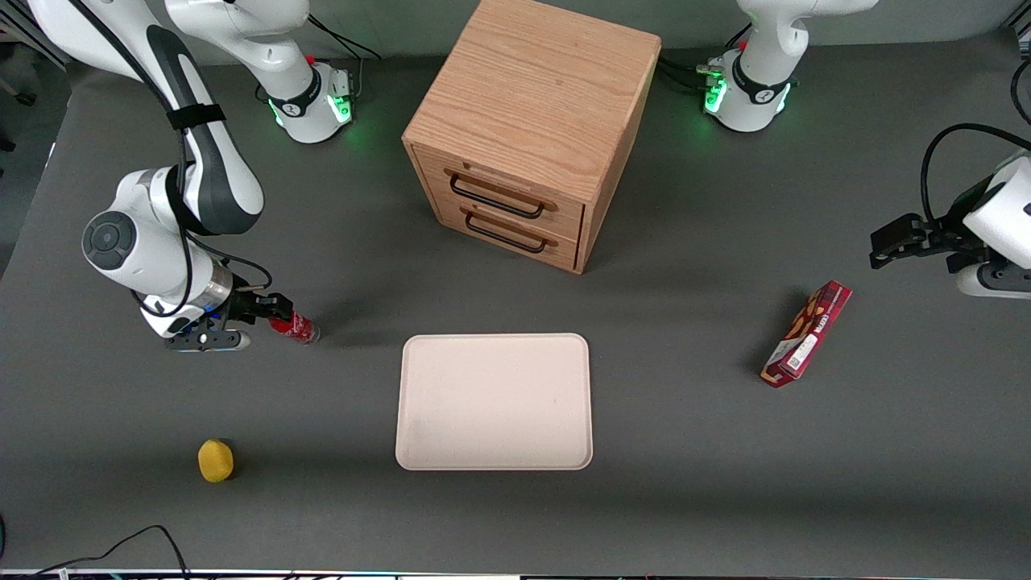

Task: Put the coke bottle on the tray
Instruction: 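Lower the right gripper around the red bottle and close it, then lift the red bottle and carry it to the cream tray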

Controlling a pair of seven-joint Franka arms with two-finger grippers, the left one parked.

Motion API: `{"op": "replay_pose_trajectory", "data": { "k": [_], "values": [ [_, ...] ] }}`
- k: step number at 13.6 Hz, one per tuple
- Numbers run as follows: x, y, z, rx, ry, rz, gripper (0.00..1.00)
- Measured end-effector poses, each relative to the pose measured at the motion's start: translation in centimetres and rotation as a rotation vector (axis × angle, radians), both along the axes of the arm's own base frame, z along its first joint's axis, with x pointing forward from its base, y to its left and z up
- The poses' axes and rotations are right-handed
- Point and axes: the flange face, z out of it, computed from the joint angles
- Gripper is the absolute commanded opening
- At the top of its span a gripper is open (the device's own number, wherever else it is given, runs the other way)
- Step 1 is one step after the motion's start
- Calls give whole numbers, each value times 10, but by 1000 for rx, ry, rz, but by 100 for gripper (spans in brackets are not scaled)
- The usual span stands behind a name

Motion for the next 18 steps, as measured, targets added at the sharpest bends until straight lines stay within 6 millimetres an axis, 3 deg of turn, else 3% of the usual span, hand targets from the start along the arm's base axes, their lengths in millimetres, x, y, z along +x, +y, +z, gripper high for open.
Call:
{"op": "replay_pose_trajectory", "data": {
  "k": [1,6,8,10,14,16,18],
  "values": [
    [-3,0,1,0,0,6,0],
    [-11,-1,11,-1,-3,26,0],
    [-8,-1,30,0,5,29,0],
    [7,1,83,3,37,35,0],
    [31,4,232,8,52,47,0],
    [42,6,271,7,87,38,0],
    [66,18,273,5,100,20,0]
  ]
}}
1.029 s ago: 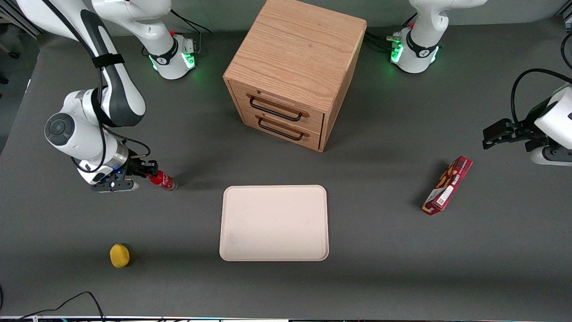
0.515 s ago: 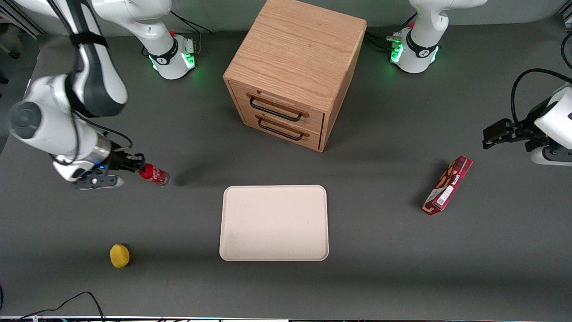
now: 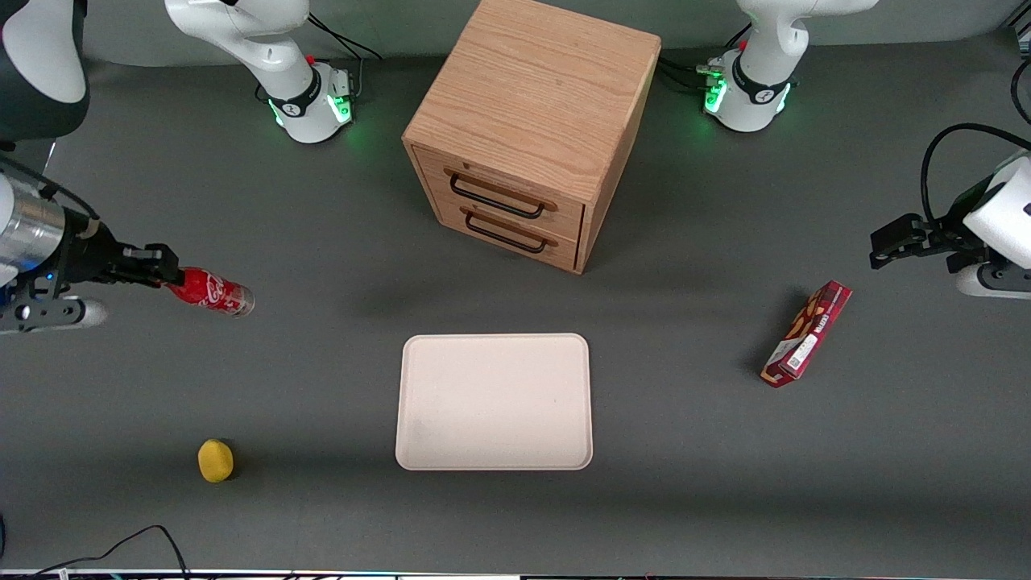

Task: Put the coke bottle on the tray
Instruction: 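Lift the red bottle and carry it to the cream tray, then lower the bottle onto the tray edge and open the right gripper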

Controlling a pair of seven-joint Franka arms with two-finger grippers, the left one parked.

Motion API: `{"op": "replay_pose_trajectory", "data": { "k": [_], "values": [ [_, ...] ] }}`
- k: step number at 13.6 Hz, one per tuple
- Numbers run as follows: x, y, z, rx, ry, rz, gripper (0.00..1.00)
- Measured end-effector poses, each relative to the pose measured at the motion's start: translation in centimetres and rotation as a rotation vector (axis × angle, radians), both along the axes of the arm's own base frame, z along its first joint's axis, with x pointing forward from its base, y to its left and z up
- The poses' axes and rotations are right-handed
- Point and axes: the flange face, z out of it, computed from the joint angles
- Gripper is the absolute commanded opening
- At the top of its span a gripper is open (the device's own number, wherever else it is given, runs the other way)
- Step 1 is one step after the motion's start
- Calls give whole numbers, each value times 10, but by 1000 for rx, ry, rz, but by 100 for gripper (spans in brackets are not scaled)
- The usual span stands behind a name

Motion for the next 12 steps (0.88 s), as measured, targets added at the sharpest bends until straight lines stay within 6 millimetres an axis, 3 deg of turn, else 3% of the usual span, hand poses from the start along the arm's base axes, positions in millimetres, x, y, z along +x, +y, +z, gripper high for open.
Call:
{"op": "replay_pose_trajectory", "data": {
  "k": [2,6,7,9,12],
  "values": [
    [27,39,-31,-14,7,-37,0],
    [66,170,-125,-48,-96,-125,0],
    [72,195,-146,-40,-134,-141,0],
    [85,221,-183,-13,-200,-171,0],
    [98,227,-234,-9,-223,-187,0]
  ]
}}
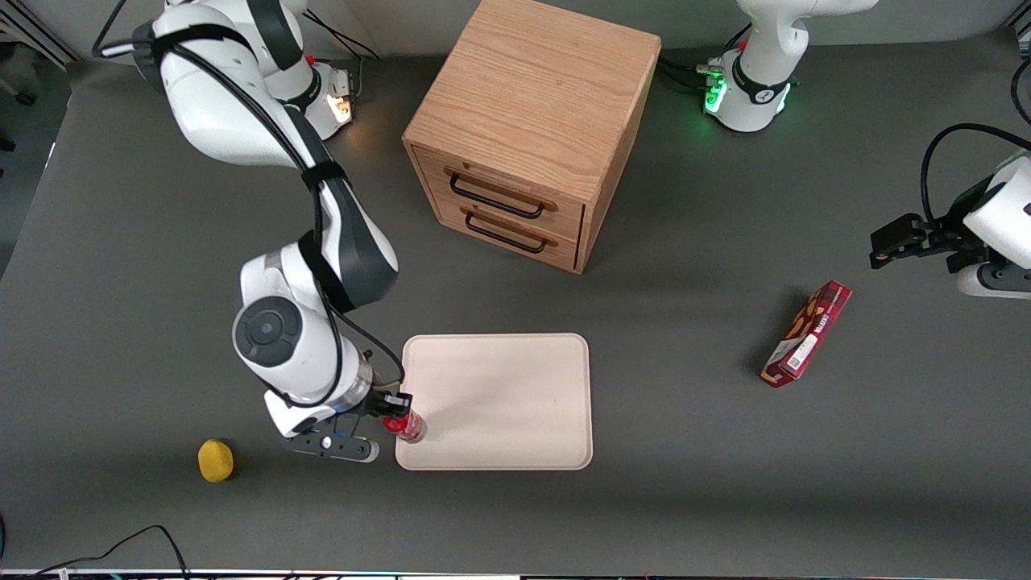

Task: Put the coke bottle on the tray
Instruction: 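Lower the bottle onto the tray edge and open the right gripper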

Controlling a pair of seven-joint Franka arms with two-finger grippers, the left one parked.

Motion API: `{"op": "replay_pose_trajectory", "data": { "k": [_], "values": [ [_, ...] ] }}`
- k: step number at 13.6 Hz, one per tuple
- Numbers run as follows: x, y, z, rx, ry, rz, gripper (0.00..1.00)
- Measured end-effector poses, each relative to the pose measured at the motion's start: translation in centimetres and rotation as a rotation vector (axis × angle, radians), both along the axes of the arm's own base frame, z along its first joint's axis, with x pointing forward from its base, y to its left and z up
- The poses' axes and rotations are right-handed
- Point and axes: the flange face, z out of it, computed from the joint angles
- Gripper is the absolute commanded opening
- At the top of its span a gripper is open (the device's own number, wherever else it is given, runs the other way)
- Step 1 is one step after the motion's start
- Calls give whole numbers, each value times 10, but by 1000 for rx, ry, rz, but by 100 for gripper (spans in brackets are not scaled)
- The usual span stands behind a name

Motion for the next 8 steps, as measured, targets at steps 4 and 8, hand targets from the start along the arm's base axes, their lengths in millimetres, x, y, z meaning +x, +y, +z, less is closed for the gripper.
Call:
{"op": "replay_pose_trajectory", "data": {
  "k": [4,8],
  "values": [
    [4,2,-20,1,-8,-6,0],
    [4,4,-30,-3,1,-7,54]
  ]
}}
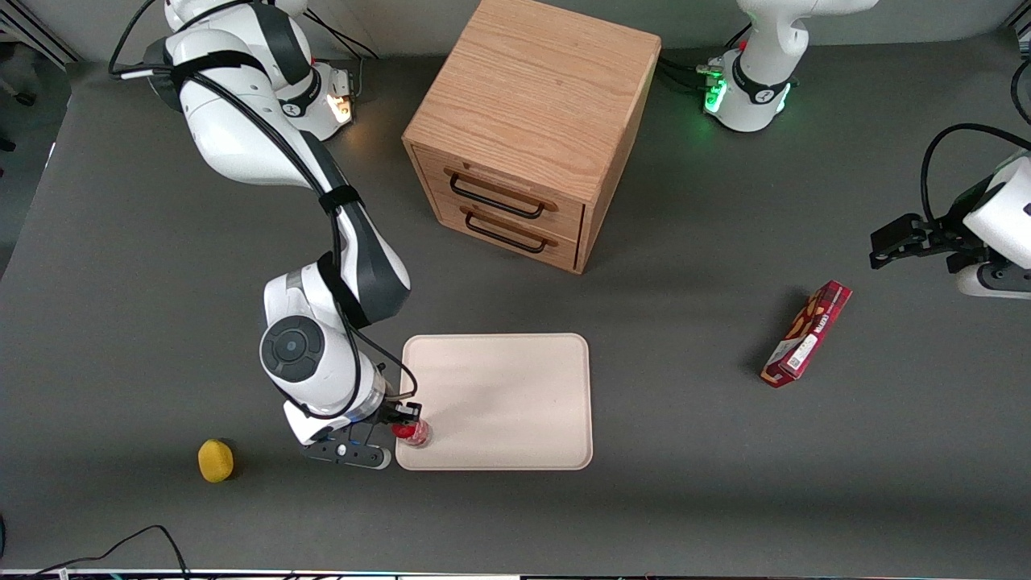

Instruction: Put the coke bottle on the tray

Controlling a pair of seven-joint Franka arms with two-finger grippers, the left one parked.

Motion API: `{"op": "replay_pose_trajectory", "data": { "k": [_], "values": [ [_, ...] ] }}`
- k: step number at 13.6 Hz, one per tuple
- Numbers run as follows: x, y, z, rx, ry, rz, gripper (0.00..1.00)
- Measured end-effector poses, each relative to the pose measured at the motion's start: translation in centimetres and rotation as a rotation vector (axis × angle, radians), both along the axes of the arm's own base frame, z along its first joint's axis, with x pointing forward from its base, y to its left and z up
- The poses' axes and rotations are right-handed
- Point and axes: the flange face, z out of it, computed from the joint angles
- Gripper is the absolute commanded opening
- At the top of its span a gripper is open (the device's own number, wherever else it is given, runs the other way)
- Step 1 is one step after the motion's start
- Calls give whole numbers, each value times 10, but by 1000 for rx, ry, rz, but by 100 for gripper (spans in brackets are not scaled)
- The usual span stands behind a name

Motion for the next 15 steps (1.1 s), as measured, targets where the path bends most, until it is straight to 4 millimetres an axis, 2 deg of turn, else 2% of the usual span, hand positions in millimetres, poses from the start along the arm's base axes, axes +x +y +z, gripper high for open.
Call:
{"op": "replay_pose_trajectory", "data": {
  "k": [1,2,5,7,8,9,11,13,15],
  "values": [
    [0,0,0,0,0,0,91],
    [0,0,0,0,0,-1,100],
    [1,0,1,1,-3,-1,100],
    [-1,-3,11,-5,7,-5,100],
    [-5,-8,24,-15,32,-9,100],
    [-12,-15,44,-23,52,-9,100],
    [-38,-47,95,-28,75,27,100],
    [-80,-106,146,-26,100,83,100],
    [-130,-172,183,-13,107,115,100]
  ]
}}
